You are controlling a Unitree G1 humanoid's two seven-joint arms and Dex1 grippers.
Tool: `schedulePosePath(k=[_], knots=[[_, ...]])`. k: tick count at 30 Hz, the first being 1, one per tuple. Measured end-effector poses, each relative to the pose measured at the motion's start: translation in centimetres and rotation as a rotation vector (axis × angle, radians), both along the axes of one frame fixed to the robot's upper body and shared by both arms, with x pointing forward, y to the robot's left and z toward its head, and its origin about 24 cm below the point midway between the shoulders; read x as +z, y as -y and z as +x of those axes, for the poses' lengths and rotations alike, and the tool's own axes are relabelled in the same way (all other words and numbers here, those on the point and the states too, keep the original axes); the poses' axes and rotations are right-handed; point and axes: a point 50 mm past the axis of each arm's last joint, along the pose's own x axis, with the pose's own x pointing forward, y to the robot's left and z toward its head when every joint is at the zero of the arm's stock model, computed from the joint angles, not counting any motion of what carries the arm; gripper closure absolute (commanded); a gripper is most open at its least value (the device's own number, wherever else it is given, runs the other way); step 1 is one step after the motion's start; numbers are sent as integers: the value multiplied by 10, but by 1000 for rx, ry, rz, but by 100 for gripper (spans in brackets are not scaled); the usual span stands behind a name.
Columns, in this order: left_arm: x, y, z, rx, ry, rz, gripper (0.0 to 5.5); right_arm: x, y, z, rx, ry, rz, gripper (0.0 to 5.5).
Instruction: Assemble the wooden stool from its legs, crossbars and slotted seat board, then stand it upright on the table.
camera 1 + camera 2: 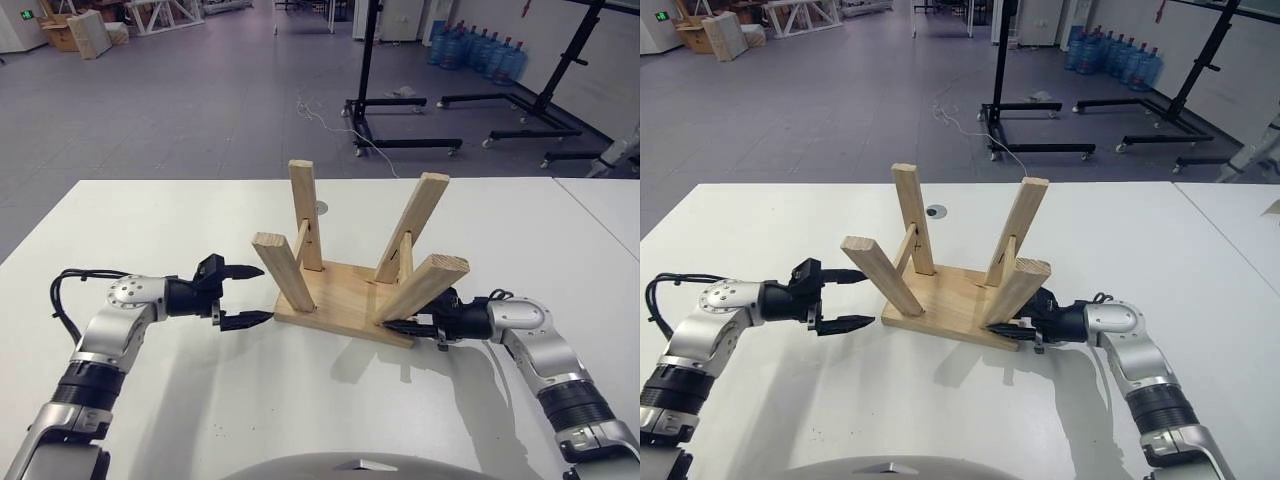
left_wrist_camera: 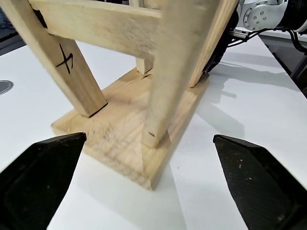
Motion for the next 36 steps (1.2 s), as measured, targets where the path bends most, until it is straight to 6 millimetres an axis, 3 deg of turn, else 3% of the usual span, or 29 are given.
schedulePosePath(k=[20,26,32,36], knots=[[-32,35,-2,-63,7,26,412,2,-6,-1,34,0,-2,440],[-29,31,-12,-81,-23,1,422,7,-8,-4,55,-56,16,440],[-15,33,-44,-80,-231,-198,430,33,-3,-15,107,-333,62,440],[4,32,-89,-122,-464,-345,447,57,-6,-27,180,-592,128,444]])
